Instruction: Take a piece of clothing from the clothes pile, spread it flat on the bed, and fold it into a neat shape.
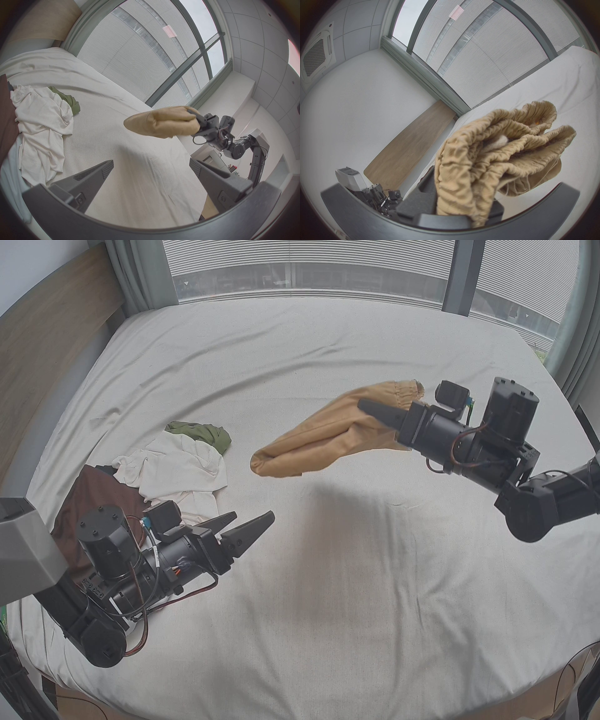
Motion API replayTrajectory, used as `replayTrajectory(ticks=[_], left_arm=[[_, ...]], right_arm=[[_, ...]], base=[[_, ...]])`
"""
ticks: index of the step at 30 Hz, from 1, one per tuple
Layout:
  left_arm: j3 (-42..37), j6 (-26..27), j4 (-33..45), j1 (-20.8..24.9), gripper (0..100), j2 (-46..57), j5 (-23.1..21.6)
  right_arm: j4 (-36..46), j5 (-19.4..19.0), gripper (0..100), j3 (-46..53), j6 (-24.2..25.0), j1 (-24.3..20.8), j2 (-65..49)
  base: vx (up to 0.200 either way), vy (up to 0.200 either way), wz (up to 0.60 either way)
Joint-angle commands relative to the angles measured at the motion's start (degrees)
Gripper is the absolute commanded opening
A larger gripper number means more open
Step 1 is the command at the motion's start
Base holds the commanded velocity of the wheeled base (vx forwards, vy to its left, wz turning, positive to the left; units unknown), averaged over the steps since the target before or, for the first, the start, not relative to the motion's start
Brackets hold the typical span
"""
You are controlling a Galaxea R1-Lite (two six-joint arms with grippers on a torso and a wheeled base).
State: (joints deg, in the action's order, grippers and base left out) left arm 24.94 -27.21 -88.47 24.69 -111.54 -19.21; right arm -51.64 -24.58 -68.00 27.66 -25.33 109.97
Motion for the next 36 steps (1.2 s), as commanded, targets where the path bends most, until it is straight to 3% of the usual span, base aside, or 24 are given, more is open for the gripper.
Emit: replayTrajectory(ticks=[1,31,36], left_arm=[[0.02,-0.04,-0.04,0.1,100,0.36,-0.04],[-0.07,-1.97,-0.04,0.27,100,1.24,-0.04],[-0.16,-2.06,-0.04,0.19,100,1.24,-0.12]], right_arm=[[2.95,-0.56,0,-7.5,0.03,1.43,3.41],[10.15,-1.26,0,-41.69,1.26,5.47,25.12],[10.15,-1.18,0,-42.04,1.26,6.0,28.81]], base=[[0.0,0.0,0.0],[0.0,0.0,0.0],[0.0,0.0,0.0]])
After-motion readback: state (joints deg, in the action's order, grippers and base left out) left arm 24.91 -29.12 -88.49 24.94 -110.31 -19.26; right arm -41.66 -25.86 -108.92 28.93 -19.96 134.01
